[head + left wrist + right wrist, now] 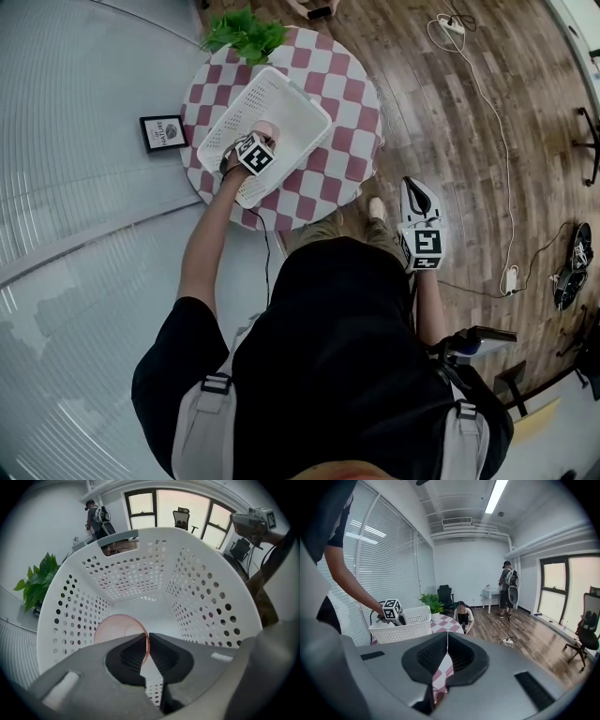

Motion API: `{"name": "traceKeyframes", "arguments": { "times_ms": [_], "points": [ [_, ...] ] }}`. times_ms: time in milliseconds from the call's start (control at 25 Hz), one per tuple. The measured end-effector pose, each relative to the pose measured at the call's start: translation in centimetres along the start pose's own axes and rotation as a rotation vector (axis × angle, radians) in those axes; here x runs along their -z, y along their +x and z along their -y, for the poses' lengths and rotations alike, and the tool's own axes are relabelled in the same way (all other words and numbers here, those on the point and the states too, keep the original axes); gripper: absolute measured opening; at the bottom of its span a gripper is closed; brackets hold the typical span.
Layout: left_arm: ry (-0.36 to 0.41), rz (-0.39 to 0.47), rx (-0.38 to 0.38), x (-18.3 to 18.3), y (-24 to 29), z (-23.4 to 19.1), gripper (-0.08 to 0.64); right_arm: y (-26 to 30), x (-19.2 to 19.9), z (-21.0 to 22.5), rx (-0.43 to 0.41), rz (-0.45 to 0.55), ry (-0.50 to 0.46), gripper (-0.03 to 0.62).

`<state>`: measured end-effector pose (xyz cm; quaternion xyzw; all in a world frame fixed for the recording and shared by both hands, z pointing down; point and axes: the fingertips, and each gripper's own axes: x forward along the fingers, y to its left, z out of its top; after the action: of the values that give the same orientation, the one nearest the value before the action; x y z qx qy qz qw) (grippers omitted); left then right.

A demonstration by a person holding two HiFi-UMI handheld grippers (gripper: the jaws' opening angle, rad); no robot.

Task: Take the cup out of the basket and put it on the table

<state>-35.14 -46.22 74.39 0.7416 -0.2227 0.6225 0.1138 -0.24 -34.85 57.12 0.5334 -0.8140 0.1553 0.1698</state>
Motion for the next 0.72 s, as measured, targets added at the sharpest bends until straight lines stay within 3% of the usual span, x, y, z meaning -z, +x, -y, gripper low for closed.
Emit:
{"name": "traceKeyframes", "arguments": {
  "times_ms": [720],
  "points": [
    [-0.001,0.101,-0.103,-0.6,-5.5,-0.6,0.023,1.3,-0.5,-2.1,-0.099,0.001,-0.072,0.012]
  ]
}}
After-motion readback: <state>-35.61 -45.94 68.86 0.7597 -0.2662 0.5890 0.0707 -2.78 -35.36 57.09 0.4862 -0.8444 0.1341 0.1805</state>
